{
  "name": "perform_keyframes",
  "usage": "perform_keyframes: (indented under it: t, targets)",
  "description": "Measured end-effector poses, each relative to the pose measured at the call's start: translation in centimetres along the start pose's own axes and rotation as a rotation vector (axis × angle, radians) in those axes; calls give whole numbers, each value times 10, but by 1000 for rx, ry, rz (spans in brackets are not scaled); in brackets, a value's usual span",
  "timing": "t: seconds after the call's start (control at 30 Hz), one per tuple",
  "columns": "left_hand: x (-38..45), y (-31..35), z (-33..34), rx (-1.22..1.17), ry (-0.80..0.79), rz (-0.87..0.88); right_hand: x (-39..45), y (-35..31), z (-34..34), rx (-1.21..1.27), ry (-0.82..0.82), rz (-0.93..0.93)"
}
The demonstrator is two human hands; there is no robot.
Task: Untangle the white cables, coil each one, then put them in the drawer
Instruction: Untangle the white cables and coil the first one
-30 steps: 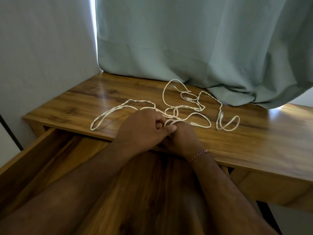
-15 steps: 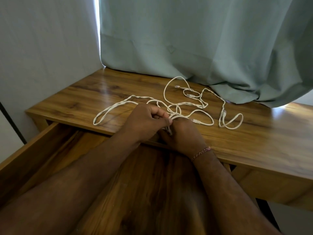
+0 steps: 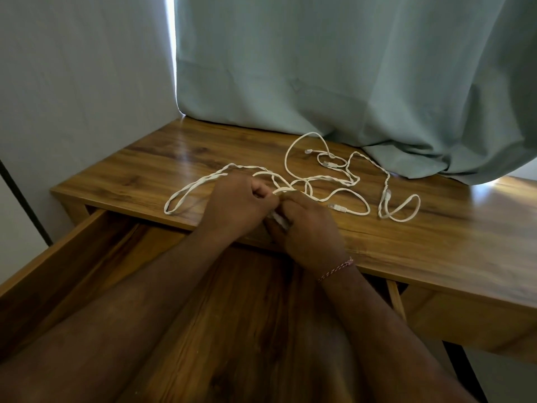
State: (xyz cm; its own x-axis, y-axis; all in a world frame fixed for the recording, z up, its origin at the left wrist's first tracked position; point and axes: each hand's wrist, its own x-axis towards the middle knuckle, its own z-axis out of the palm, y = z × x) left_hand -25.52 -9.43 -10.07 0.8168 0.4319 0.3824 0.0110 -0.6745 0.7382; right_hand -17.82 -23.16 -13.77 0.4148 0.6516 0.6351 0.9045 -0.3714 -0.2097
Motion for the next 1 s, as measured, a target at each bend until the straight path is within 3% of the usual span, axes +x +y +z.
perform_keyframes:
  t: [0.17,0.37,0.53,0.67,0.8,1.0]
  targets:
    - [1,4,-8,-92,61,31,5,-23,-2,-81,63,80]
    - [0,0,-2,31,170,150,10,-38,-10,-140,-94,130]
    - [5,-13,-1,56,211,165,9,-46,-5,-141,31,148]
    - [1,-6,2,24,190,162,7,-45,-10,-274,-14,212]
    - [0,1,4,1,160,150,7,-35,-16,-225,-129,226]
    - [9,-2,-6,-14,-16,141,7,-19,-17,-171,-226,208]
